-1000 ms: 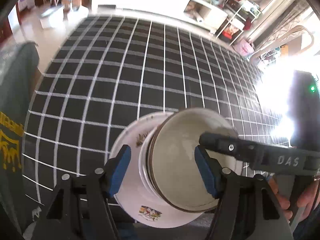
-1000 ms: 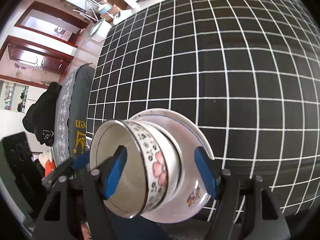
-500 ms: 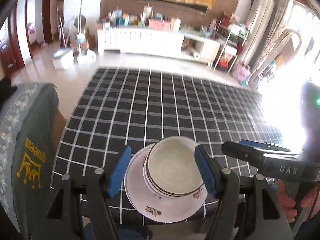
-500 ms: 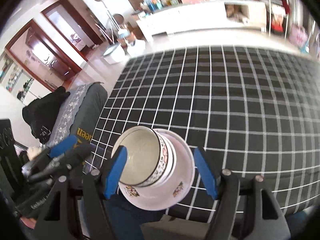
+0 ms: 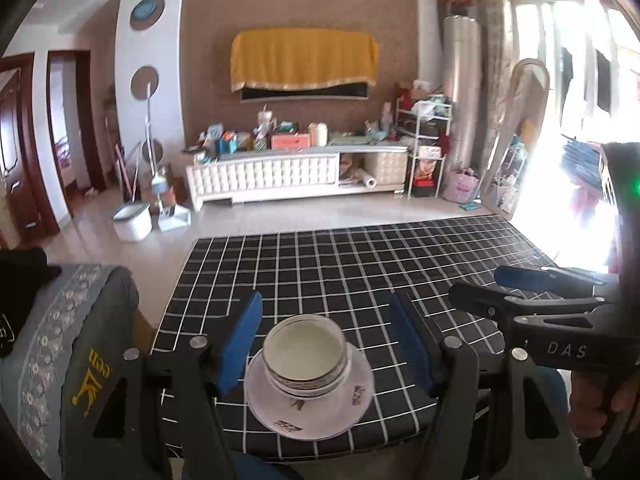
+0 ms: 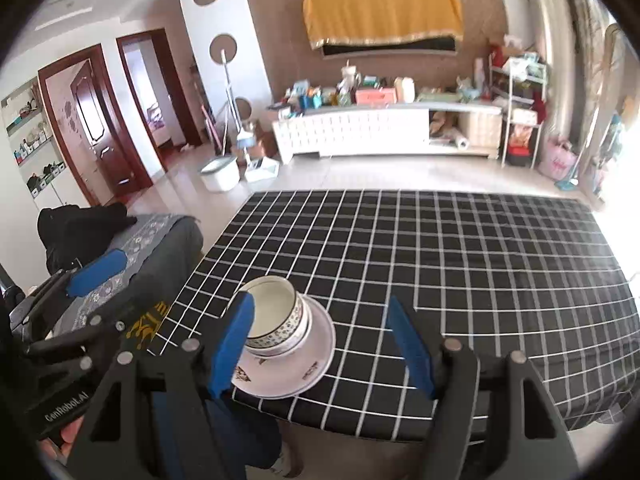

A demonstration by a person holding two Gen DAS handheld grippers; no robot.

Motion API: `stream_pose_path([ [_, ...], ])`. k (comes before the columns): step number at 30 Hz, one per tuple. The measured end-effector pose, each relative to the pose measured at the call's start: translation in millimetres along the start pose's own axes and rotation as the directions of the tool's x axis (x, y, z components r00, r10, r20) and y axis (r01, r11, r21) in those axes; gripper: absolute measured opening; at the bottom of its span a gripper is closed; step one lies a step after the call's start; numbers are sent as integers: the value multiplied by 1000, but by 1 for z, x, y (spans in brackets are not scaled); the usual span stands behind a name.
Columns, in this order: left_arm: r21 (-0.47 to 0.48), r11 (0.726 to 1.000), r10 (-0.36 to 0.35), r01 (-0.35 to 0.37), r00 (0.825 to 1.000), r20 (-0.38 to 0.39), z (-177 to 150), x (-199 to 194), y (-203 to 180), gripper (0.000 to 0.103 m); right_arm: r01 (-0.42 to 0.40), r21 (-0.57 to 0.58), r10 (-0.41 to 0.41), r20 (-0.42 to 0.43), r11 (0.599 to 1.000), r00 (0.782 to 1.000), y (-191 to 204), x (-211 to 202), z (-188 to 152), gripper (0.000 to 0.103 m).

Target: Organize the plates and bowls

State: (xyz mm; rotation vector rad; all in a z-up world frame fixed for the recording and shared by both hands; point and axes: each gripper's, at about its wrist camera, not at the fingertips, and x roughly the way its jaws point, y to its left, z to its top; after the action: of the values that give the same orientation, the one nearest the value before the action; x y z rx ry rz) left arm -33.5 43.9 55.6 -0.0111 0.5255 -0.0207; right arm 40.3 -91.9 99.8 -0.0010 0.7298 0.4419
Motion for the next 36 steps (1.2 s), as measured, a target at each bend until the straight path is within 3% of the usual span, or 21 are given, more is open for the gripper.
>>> stream_pose_path([
  [9, -40, 999, -4, 5, 999, 36, -16, -30, -14, 64, 104, -5, -104, 58, 995, 993, -5, -33, -18, 74],
  [17, -10, 1000, 2, -1, 997, 77, -29, -54, -23, 65, 126, -15, -125, 78, 992, 989, 0, -49, -34, 74],
  [21, -7, 1000, -18, 18, 997, 76, -35, -56, -25, 75, 154, -38, -149, 110, 987, 983, 1, -58, -42, 74],
  [26, -41, 999, 26, -23, 996, 82, -40, -52, -20, 82, 173, -48, -165, 142, 984, 976, 3, -65, -51, 79],
  [27, -47, 999, 17, -13, 996, 89, -41, -52, -19, 91, 175, -48, -166, 143, 983, 976, 3, -65, -52, 81],
  [30, -34, 999, 18, -14, 992, 122, -42, -57, -24, 103, 173, -41, -166, 142, 984, 976, 0, -64, -55, 91],
  [36, -7, 1000, 15, -14, 992, 122, -43, -60, -33, 103, 186, -52, -175, 168, 981, 970, 2, -67, -60, 102],
])
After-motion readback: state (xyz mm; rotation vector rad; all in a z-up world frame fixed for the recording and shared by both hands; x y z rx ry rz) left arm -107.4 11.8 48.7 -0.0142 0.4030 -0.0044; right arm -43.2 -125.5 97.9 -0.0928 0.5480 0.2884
